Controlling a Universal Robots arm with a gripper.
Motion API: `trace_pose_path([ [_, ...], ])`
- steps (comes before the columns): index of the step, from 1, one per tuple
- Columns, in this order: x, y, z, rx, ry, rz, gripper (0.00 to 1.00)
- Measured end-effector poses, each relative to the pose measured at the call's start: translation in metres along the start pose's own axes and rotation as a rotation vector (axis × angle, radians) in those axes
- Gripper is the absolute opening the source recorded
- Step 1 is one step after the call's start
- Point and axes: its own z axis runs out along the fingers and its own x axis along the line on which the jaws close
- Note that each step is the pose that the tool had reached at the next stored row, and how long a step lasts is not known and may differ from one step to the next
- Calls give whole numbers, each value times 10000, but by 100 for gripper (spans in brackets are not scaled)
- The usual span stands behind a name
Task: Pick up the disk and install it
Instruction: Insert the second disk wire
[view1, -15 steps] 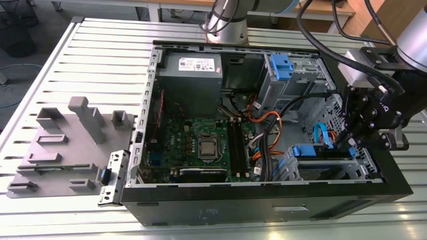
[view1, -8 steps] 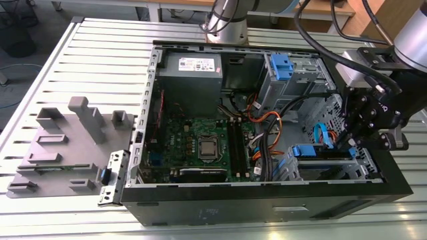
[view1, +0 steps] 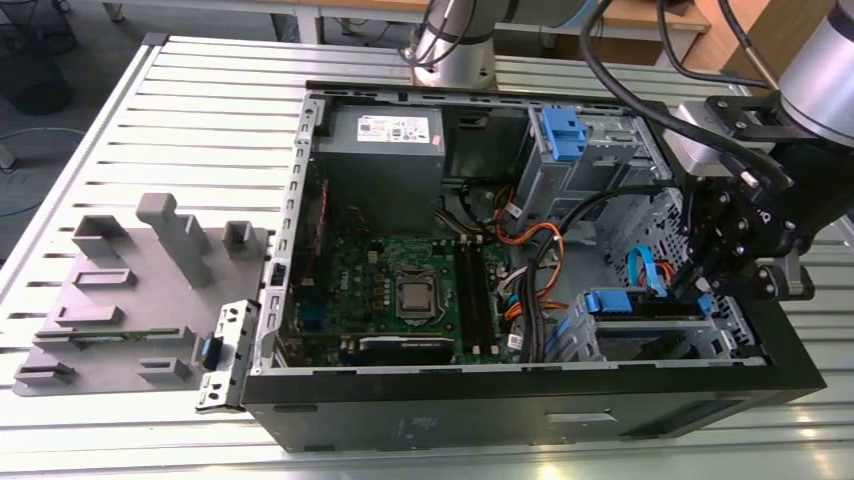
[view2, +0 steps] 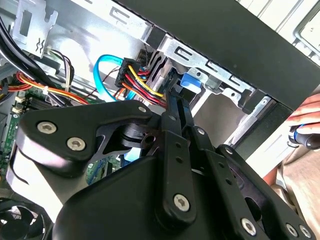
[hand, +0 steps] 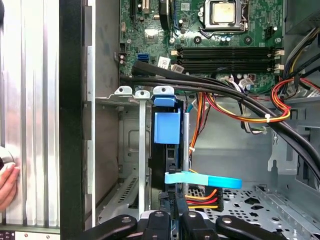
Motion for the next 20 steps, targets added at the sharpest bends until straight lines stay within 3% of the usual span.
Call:
trace_pose_path([
  [7,0,14,9,34,80,2,16],
  [20,-11,20,27,38,84,2,16],
])
